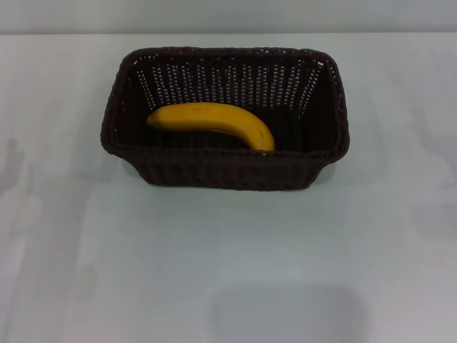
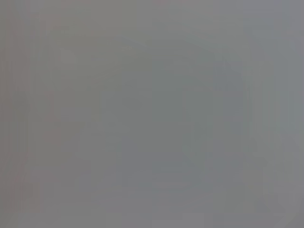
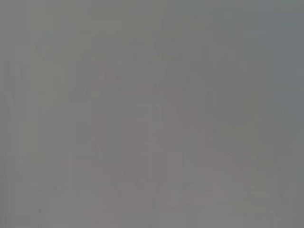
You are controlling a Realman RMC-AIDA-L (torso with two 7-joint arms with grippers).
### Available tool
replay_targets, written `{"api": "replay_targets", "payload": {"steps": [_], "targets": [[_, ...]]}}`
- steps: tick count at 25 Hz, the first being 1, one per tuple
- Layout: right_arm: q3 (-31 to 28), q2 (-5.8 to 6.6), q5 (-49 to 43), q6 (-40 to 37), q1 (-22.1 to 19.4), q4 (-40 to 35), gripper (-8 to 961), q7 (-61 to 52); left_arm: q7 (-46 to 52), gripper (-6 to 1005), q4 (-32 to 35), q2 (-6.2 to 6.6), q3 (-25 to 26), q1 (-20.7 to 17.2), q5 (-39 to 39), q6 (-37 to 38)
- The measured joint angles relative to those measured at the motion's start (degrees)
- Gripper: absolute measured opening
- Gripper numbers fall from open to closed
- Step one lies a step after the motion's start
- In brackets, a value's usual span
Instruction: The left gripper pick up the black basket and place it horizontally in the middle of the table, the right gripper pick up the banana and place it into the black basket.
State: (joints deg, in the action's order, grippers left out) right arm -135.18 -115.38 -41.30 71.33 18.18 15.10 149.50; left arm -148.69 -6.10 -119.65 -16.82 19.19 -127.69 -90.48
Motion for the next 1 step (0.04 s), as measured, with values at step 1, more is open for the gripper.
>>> {"api": "replay_targets", "payload": {"steps": [1], "targets": [[-0.04,0.05,0.17,0.06,0.0,-0.01,872,-0.07,0.03,889,-0.01,0.01,-0.01,-0.14,0.03,-0.21]]}}
